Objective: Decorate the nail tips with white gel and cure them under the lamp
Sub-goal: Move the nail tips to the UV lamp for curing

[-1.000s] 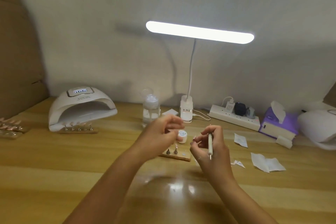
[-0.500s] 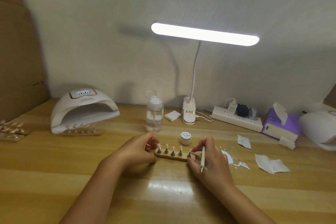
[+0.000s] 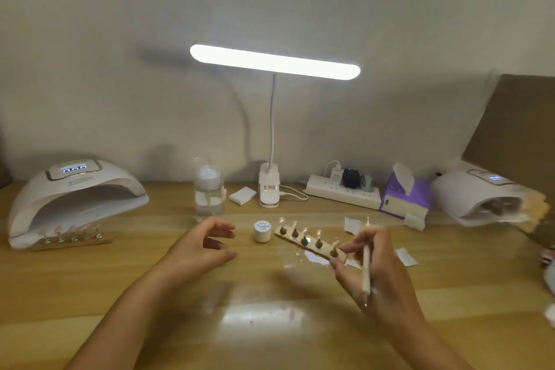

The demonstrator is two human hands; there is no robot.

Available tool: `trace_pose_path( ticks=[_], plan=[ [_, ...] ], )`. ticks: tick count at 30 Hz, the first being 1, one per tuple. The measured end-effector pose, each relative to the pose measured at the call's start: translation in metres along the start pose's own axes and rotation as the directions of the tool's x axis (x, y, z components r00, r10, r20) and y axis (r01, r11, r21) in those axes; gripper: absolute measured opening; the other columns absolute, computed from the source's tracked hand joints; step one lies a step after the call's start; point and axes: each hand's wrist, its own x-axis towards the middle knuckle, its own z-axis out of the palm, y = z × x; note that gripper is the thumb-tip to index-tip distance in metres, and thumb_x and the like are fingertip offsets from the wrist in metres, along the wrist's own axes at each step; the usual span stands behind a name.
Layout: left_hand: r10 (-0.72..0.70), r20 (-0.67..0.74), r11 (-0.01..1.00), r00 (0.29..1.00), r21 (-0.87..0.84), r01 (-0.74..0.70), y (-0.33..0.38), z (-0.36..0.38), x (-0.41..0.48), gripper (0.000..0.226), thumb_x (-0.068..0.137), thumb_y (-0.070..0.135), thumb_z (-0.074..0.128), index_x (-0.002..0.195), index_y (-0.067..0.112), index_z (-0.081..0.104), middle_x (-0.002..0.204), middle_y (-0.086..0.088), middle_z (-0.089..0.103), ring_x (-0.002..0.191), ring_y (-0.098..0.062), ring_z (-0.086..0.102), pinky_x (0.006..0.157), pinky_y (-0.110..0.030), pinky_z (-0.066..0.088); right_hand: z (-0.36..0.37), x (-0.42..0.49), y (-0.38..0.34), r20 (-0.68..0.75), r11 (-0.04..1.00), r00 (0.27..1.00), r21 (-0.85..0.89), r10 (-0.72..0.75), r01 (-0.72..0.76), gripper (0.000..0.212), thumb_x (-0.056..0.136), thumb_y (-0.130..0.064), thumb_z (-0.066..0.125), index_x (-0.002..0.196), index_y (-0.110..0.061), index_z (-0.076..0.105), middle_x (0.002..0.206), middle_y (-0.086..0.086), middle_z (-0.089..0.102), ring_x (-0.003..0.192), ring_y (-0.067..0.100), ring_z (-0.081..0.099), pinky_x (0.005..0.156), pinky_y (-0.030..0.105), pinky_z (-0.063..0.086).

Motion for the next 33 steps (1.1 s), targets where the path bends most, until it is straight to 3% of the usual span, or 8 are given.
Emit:
trace_pose_path(
  ticks=[4,8,11,14,19,24,30,33],
  plan=[
    [0.055,-0.131,0.997,0.990,-0.051,-0.062,0.006,0.025,0.004,0.024,0.086,0.007,0.072,0.104,0.021,0.065,0.101,0.000,0.071,0.095,-0.019,0.066,0.069,-0.024,0.052,-0.073,-0.008,0.057,-0.343,0.950,0.887,0.150,0.311,-0.275,0.045,0.079,-0.027,0.078,0.099,-0.032,0.039,0.089,-0.004,0.063,0.076,0.006,0.067,0.058,0.013,0.050],
    [0.113,-0.223,0.977,0.968,-0.151,-0.148,0.014,0.053,0.013,0.014,0.086,0.005,0.070,0.096,0.014,0.069,0.088,-0.007,0.070,0.078,-0.020,0.062,0.059,-0.012,0.049,-0.110,-0.002,0.116,-0.496,0.844,0.760,-0.093,0.420,-0.528,0.046,0.082,-0.007,0.079,0.111,-0.008,0.043,0.080,0.004,0.056,0.068,0.019,0.056,0.054,0.029,0.037],
    [0.103,-0.259,0.971,0.960,-0.182,-0.153,0.011,0.066,0.023,0.010,0.087,0.000,0.068,0.091,0.009,0.069,0.085,-0.009,0.070,0.066,-0.011,0.058,0.049,-0.006,0.042,-0.117,0.014,0.143,-0.513,0.790,0.742,-0.180,0.432,-0.586,0.040,0.085,-0.004,0.073,0.110,-0.006,0.042,0.094,0.018,0.060,0.082,0.036,0.060,0.067,0.041,0.047],
    [0.069,-0.307,0.975,0.949,-0.182,-0.130,0.002,0.069,0.030,0.006,0.087,0.003,0.069,0.089,0.008,0.070,0.087,-0.009,0.072,0.065,-0.007,0.059,0.050,-0.005,0.040,-0.121,0.033,0.163,-0.547,0.738,0.726,-0.263,0.416,-0.621,0.036,0.087,-0.003,0.068,0.110,-0.004,0.041,0.105,0.024,0.056,0.091,0.041,0.059,0.068,0.038,0.040],
    [-0.005,-0.335,0.970,0.942,-0.232,-0.077,-0.022,0.065,0.044,0.005,0.085,0.019,0.072,0.080,0.022,0.072,0.072,-0.001,0.074,0.052,-0.016,0.052,0.057,-0.024,0.044,-0.131,0.058,0.187,-0.553,0.654,0.727,-0.378,0.408,-0.655,0.042,0.087,-0.001,0.066,0.120,0.003,0.039,0.119,0.031,0.052,0.102,0.049,0.057,0.077,0.051,0.050],
    [0.016,-0.343,0.967,0.939,-0.234,-0.102,-0.035,0.067,0.057,0.017,0.092,0.013,0.064,0.078,0.016,0.071,0.064,-0.004,0.068,0.035,-0.013,0.041,0.036,-0.008,0.030,-0.140,0.073,0.208,-0.583,0.580,0.655,-0.348,0.482,-0.737,0.052,0.086,0.003,0.065,0.127,0.005,0.034,0.125,0.033,0.049,0.103,0.053,0.058,0.079,0.053,0.049],
    [-0.008,-0.360,0.969,0.933,-0.233,-0.081,-0.033,0.073,0.065,0.022,0.092,-0.009,0.052,0.072,-0.010,0.060,0.037,0.001,0.047,0.034,-0.004,0.040,0.038,-0.007,0.028,-0.132,0.096,0.227,-0.617,0.568,0.599,-0.281,0.511,-0.773,0.055,0.084,0.006,0.065,0.130,0.006,0.035,0.126,0.036,0.050,0.111,0.053,0.054,0.082,0.053,0.048],
    [0.076,-0.339,0.962,0.938,-0.221,-0.158,-0.008,0.093,0.057,0.026,0.088,-0.004,0.062,0.063,-0.001,0.060,0.038,0.000,0.045,0.034,-0.006,0.038,0.040,-0.007,0.029,-0.133,0.101,0.241,-0.659,0.586,0.557,-0.213,0.505,-0.782,0.057,0.085,0.004,0.064,0.134,0.006,0.034,0.131,0.036,0.045,0.115,0.053,0.051,0.086,0.053,0.048]
  ],
)
